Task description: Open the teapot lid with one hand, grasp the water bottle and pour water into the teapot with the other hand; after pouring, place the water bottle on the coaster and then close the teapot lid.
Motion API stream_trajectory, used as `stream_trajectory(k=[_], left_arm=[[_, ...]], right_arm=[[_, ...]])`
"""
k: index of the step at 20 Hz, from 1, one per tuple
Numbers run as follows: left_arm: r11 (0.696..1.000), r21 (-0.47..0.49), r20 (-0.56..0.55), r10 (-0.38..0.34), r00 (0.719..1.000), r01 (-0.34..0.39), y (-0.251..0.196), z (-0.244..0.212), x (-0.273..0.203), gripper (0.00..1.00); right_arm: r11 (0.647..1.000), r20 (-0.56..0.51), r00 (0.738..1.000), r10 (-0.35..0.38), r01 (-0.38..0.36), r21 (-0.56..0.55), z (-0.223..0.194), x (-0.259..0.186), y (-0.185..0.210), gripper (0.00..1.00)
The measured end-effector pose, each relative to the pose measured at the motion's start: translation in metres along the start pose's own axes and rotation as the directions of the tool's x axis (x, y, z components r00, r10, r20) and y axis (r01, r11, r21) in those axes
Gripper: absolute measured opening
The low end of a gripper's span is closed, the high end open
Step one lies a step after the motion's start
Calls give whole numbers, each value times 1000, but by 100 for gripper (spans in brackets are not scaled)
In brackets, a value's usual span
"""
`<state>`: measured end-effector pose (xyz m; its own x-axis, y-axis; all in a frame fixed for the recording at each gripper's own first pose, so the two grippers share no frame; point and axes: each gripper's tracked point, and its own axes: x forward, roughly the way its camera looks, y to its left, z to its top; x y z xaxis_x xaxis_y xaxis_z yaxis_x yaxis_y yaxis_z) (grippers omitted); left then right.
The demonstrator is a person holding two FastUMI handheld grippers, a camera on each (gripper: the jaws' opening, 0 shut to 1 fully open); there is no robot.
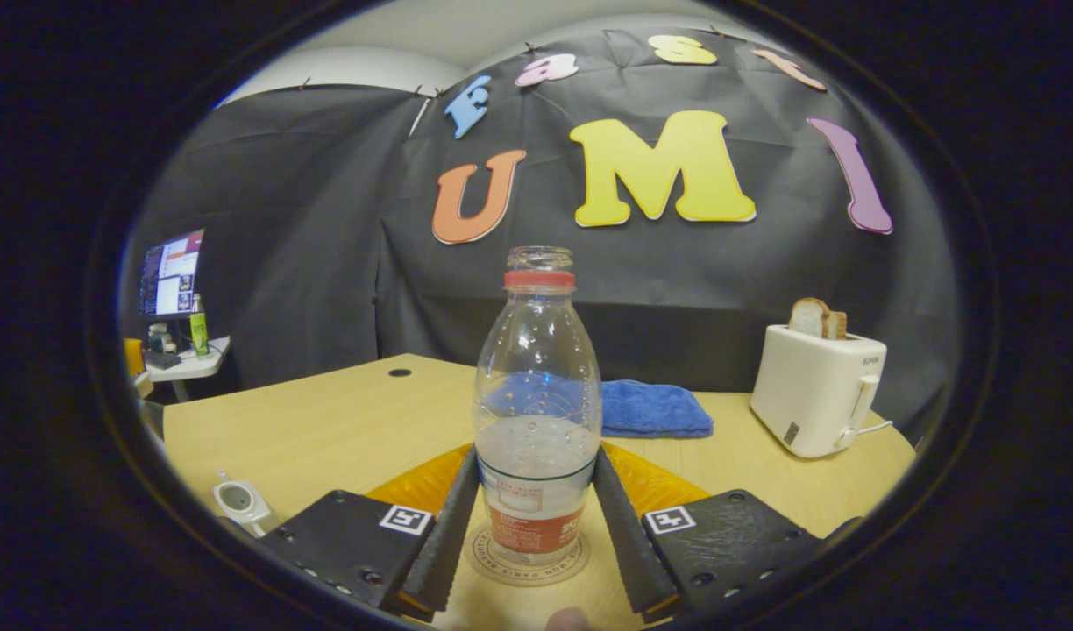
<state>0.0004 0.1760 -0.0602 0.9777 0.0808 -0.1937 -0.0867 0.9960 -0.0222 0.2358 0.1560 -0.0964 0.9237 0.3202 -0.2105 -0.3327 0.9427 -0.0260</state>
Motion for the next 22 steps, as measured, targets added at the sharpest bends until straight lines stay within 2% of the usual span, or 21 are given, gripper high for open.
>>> stream_trajectory(k=[5, 8, 13, 14, 16, 22], left_arm=[[1000, -2, -2, -2, 1000, 2, -1, 0, 1, 3], [1000, -5, 3, -1, 1000, 1, -1, 1, -1, 3], [1000, 0, 8, -6, 1000, 6, -5, 4, -1, 3], [1000, -2, 8, -7, 1000, 7, -6, 3, -1, 3], [1000, -14, 10, -18, 1000, 19, -13, 5, -1, 3], [994, -16, 19, -106, 994, 106, -55, 7, 8, 3]], right_arm=[[1000, -8, 1000, 4, -4, 6, -4, -1, 1, 75], [1000, -17, 1000, 3, -3, 6, -8, -1, 1, 83], [1000, -25, 1000, 9, -8, 11, -9, -7, 1, 83], [1000, -23, 1000, 1, -1, 13, -9, -11, -1, 88], [1000, -13, 1000, -1, 1, 16, -6, -26, -2, 94], [997, 50, 995, -81, 82, -6, 4, -107, -34, 94]])
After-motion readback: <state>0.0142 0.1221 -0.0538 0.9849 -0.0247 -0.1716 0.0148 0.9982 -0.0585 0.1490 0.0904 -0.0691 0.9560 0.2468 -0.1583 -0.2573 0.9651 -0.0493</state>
